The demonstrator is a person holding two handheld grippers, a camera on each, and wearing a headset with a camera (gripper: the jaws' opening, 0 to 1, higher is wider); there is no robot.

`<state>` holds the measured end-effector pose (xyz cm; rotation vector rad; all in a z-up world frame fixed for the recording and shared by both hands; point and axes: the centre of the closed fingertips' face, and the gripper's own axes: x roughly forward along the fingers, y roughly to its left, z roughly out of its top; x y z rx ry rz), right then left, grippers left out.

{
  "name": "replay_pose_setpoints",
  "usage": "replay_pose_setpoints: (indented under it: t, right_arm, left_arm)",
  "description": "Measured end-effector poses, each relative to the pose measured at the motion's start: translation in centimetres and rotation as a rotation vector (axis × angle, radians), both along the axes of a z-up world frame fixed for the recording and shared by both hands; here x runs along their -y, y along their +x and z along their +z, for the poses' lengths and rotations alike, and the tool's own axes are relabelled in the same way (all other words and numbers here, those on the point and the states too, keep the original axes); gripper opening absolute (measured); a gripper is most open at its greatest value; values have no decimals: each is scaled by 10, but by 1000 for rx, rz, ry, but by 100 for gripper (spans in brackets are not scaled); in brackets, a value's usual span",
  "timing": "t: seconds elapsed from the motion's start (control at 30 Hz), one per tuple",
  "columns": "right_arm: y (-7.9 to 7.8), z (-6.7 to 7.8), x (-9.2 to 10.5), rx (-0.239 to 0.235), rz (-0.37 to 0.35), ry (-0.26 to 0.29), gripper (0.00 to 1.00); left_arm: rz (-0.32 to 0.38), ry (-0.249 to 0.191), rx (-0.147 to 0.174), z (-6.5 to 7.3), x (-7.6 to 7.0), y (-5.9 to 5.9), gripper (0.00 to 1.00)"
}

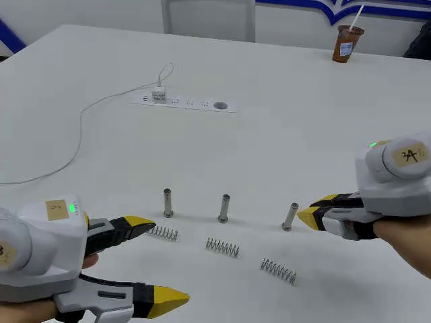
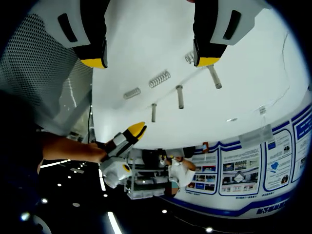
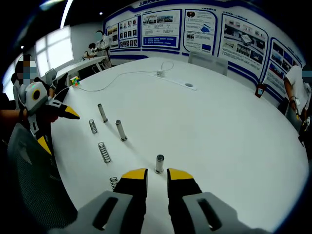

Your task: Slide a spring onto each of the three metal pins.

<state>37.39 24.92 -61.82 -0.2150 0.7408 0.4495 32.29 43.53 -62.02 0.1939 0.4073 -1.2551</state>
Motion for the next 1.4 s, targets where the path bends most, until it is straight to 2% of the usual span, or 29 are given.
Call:
replay_pose_setpoints:
  t: [0.37,0.57,0.93,1.4]
  right_arm:
    - [-10,-4,8,-7,-21,6,18]
    - [-15,-3,7,-1,0,13,23]
    - [-27,-4,14,5,34,5,38]
    - [-61,-14,17,-32,109,-14,55]
  left_arm:
    - [-133,21,18,1,35,-2,69]
    - [-197,42,29,0,51,-2,68]
    - [-258,66,31,-5,63,-4,66]
    - [-335,99,44,-7,83,-5,59]
